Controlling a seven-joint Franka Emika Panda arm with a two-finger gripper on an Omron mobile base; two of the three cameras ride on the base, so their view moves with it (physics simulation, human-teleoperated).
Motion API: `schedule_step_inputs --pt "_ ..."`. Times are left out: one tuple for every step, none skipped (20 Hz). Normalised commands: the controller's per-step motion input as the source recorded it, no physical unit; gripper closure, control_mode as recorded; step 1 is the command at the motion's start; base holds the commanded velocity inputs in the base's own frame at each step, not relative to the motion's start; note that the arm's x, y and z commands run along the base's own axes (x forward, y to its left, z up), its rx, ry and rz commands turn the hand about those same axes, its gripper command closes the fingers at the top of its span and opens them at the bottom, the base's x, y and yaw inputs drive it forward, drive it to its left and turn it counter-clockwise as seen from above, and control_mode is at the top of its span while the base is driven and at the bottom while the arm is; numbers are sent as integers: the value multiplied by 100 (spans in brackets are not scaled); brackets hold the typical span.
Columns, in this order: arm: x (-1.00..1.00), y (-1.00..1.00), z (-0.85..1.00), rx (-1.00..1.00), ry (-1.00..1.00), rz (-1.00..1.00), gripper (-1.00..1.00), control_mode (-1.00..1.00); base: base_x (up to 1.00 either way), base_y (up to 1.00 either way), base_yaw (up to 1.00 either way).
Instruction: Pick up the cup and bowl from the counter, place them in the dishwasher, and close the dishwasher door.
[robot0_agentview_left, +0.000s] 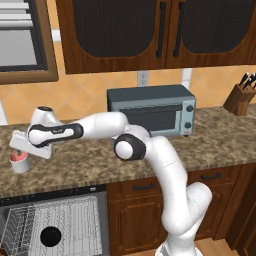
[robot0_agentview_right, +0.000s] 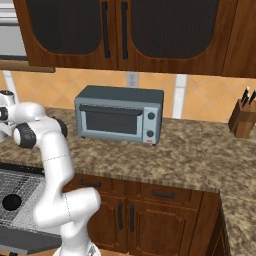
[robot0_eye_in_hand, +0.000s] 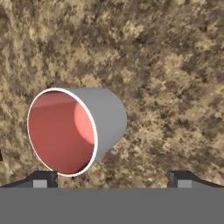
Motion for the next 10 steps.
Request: schedule_step_inputs --pt "44 2 -16 0 0 0 -100 -100 0 0 0" --pt "49 4 -19 0 0 0 -100 -100 0 0 0" --pt "46 9 -11 0 0 0 -100 -100 0 0 0" --pt "41 14 -1 0 0 0 -100 -100 0 0 0" --pt "40 16 0 0 0 0 -100 -100 0 0 0" --pt "38 19 -4 0 0 0 -100 -100 0 0 0" --pt "33 21 -7 0 0 0 -100 -100 0 0 0" --pt "23 22 -11 0 0 0 -100 -100 0 0 0" --pt "7 27 -11 0 0 0 -100 -100 0 0 0" --pt "0 22 -11 0 0 0 -100 -100 0 0 0"
